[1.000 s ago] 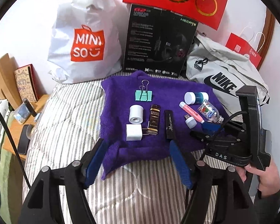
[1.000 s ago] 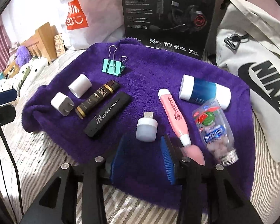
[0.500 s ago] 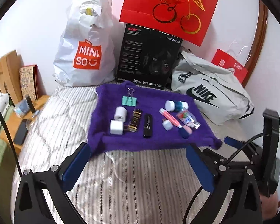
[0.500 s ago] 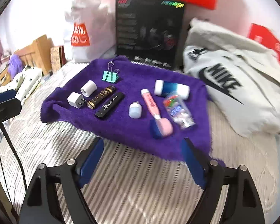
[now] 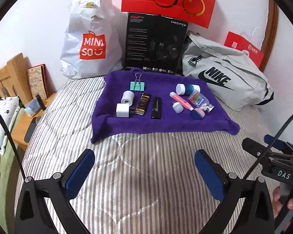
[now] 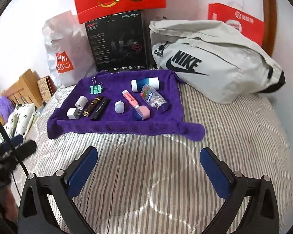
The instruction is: Organize rigid objects
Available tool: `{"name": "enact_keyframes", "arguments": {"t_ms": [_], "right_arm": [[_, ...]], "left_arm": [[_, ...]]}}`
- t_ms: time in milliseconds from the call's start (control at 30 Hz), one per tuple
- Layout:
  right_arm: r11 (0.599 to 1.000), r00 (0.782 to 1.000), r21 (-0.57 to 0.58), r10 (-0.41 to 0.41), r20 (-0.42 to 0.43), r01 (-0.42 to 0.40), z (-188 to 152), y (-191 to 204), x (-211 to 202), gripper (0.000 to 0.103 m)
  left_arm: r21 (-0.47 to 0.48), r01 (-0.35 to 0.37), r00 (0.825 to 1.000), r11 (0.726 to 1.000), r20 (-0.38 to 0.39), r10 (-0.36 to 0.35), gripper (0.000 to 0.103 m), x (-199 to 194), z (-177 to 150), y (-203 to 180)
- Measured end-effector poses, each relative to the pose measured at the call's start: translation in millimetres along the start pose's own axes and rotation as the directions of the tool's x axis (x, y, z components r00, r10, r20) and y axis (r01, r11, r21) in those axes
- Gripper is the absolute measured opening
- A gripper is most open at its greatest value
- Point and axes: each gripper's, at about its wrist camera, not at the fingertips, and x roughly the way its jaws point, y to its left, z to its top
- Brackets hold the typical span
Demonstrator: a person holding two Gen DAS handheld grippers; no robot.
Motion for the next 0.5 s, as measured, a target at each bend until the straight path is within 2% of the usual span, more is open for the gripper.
{"name": "enact_keyframes", "arguments": {"t_ms": [167, 400, 500], "right_arm": [[0.999, 1.0, -0.023, -0.022, -0.008, 0.022, -7, 4, -6, 0.103], [0.998, 1.0, -0.055, -0.029, -0.004, 0.029, -13, 7, -14, 0.103], [0.998, 0.999, -0.058, -0.035, -0.006, 0.034, -13, 6, -15, 0.103]], "left_arm": [[-0.035, 0.004, 1.0, 0.999, 0.004, -0.004, 0.103, -6, -3, 2], [-0.002, -0.018, 1.0, 1.0, 0.004, 0.018, 0.103, -13, -6, -7], [0.021, -0.051, 0.999, 0.998, 0.0, 0.051, 0.103, -13, -7, -11]]}}
